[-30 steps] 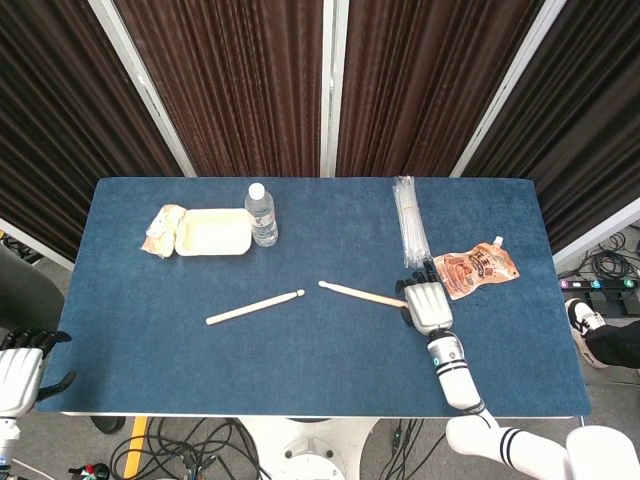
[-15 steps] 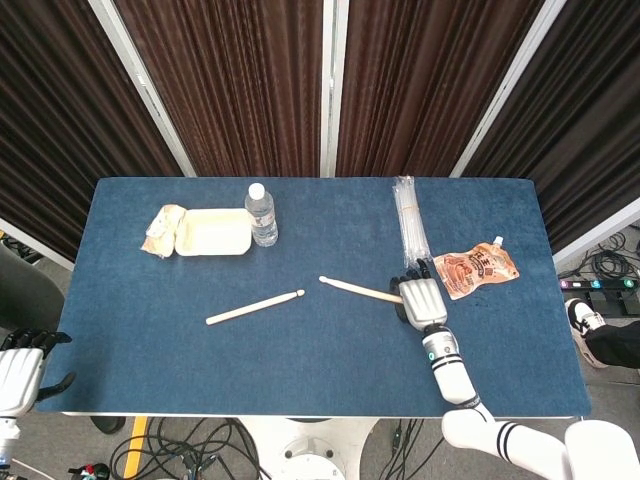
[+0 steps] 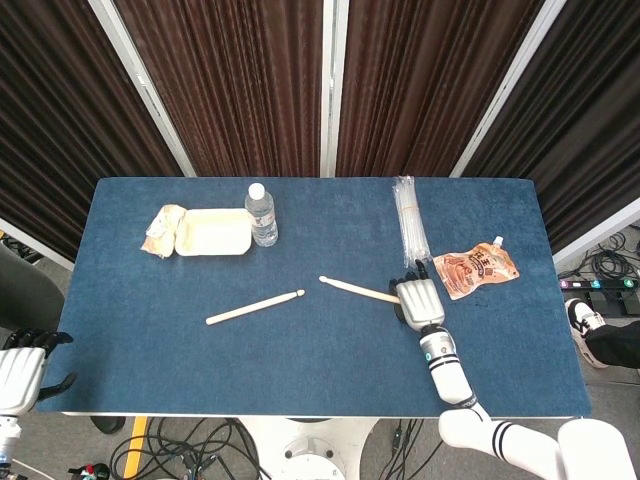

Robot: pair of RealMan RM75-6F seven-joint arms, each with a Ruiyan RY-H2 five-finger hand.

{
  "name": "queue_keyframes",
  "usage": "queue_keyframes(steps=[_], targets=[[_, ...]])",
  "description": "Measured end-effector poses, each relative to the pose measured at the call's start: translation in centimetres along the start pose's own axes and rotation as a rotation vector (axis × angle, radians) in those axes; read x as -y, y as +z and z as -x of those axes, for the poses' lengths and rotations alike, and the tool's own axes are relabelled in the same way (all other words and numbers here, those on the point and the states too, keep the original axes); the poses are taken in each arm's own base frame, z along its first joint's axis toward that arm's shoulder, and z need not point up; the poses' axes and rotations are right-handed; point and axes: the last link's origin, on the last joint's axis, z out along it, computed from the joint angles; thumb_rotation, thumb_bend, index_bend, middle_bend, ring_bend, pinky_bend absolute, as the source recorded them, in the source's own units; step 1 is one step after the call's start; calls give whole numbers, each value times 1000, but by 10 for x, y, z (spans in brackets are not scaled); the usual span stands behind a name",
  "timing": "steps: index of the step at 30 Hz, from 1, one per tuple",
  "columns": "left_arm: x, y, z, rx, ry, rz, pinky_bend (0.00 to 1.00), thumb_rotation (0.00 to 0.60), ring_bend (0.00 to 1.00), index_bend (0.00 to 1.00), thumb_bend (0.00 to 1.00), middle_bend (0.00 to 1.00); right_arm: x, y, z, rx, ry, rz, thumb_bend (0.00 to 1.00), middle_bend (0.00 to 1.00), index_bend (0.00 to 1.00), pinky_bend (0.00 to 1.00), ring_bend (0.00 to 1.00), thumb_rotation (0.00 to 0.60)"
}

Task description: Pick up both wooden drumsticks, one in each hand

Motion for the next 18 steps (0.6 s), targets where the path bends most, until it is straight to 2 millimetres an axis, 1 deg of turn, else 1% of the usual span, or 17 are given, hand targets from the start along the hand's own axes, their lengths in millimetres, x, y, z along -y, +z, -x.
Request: queue_keyframes(steps=[13,18], targets=[[2,1,2,9,-4,-5,189,600,238,362,180,346,3,3,3,1,-17,3,306,501,448,0,278,600],[2,1,2,10,-6,-5,189,600,238,362,180,346,3,4,3,0,-22,7,316,518,471,0,293,600]])
